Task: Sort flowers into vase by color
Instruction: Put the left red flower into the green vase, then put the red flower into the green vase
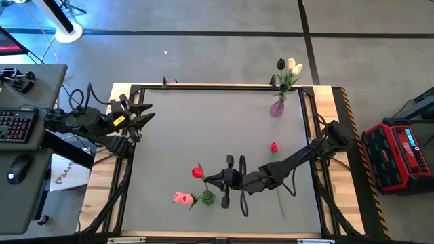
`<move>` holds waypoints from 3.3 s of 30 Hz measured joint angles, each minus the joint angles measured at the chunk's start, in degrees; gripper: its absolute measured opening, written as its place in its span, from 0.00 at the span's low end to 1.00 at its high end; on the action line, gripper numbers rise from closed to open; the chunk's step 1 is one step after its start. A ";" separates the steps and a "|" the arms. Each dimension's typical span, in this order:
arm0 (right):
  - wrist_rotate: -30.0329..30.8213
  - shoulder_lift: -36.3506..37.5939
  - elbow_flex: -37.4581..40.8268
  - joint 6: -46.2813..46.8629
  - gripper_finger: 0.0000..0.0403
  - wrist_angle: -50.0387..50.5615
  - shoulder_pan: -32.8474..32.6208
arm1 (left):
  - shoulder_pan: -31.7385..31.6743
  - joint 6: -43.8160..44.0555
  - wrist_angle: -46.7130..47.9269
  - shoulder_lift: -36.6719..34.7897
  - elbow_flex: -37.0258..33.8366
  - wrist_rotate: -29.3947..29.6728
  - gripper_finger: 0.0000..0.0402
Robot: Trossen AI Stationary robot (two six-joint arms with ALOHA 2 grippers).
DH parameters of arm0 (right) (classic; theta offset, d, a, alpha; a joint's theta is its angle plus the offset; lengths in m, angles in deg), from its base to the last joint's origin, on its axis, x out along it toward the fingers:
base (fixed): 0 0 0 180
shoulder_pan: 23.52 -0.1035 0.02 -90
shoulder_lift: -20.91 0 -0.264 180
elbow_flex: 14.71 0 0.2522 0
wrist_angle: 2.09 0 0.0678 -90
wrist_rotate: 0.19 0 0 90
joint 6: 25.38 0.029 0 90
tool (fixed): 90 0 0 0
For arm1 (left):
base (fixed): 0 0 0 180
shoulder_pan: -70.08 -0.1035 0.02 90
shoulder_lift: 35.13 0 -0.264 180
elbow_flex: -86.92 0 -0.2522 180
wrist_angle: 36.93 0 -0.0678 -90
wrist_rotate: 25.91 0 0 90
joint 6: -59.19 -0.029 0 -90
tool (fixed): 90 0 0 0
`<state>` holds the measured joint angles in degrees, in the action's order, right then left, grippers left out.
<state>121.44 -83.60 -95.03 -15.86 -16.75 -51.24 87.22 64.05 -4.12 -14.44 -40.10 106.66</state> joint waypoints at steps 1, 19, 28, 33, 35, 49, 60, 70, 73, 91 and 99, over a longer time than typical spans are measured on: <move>-1.09 0.00 0.00 0.53 0.00 0.41 0.11 | 0.01 0.00 0.00 0.00 -0.01 0.00 0.41; -18.41 0.09 -1.18 -0.46 0.05 -0.83 0.41 | 0.01 0.00 0.00 0.00 0.00 0.00 0.41; -24.44 0.07 -1.20 3.65 0.32 -1.12 2.48 | 0.02 0.00 0.00 0.00 -0.01 0.00 0.41; -28.63 0.42 -1.22 5.03 0.45 -1.58 3.48 | 0.02 0.00 0.00 0.00 -0.02 0.00 0.41; -30.32 1.07 -1.22 5.03 0.48 -1.61 3.73 | 0.02 0.00 0.00 0.00 -0.02 0.00 0.41; -26.89 12.01 -1.31 2.88 0.53 12.94 4.85 | 0.01 0.00 0.01 0.00 -0.02 0.00 0.41; 1.87 23.37 -1.31 31.80 0.53 45.45 5.34 | 0.00 0.00 0.02 0.00 -0.02 0.00 0.41; 2.01 21.93 1.42 70.10 0.42 82.53 5.58 | 0.00 0.00 0.08 0.00 -0.02 -0.02 0.41; 0.76 22.35 6.12 78.89 0.37 83.98 5.57 | 0.00 0.00 0.17 0.00 -0.02 -0.01 0.41; -13.05 27.71 29.00 96.47 0.33 61.52 -0.70 | 0.00 0.00 0.41 0.00 -0.02 0.00 0.41; -13.44 27.71 29.00 101.66 0.33 66.76 -4.77 | 0.00 0.00 0.42 0.00 -0.02 0.00 0.41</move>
<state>108.00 -55.88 -66.03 85.79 50.00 -56.01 87.22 64.05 -3.71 -14.44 -40.12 106.66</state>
